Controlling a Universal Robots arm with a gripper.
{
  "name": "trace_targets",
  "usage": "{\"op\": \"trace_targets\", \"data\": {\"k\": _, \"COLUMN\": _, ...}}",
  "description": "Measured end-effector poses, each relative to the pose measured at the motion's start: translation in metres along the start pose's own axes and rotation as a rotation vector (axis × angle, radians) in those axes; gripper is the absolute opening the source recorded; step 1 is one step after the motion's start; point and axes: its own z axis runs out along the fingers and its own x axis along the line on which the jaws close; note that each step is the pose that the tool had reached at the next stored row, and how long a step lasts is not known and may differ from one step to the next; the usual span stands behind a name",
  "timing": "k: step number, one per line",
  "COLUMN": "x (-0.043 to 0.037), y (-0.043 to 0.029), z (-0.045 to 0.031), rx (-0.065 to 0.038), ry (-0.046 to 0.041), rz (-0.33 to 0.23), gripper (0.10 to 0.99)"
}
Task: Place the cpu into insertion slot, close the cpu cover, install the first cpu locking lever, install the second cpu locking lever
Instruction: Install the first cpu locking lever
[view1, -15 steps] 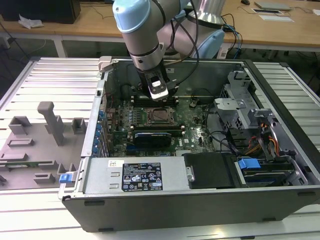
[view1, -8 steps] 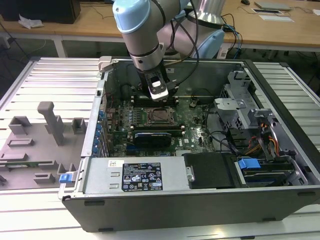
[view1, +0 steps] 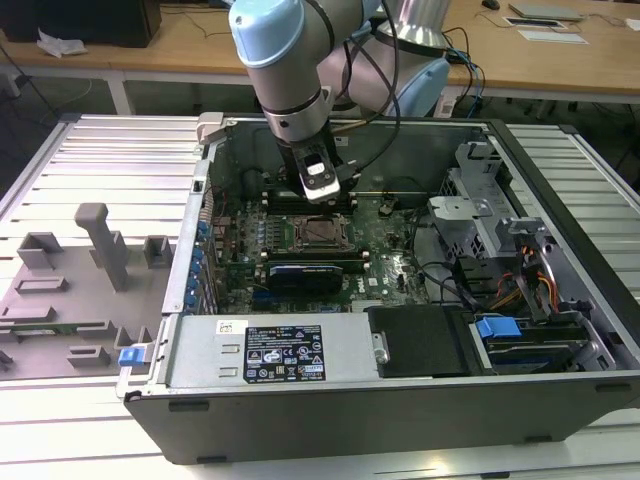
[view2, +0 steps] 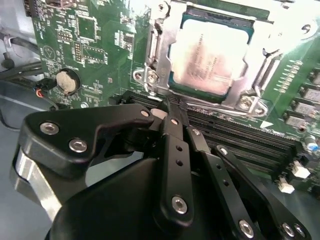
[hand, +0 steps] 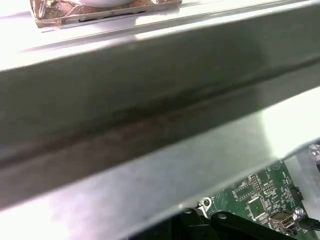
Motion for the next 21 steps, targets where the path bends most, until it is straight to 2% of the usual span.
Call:
{"op": "trace_targets", "data": {"k": 9, "x": -0.0018, "y": 0.0014, "z": -0.0050, "rx": 0.000, "ry": 0.0004, "rz": 0.000, "gripper": 0.106}}
{"op": "trace_targets", "data": {"k": 15, "x": 0.0008, "y": 0.0078, "z": -0.0041, "rx": 0.000, "ry": 0.0004, "rz": 0.000, "gripper": 0.106}}
{"op": "trace_targets", "data": {"k": 21, "x": 0.0041, "y": 0.0063, "z": -0.0053, "rx": 0.000, "ry": 0.0002, "rz": 0.000, "gripper": 0.106}}
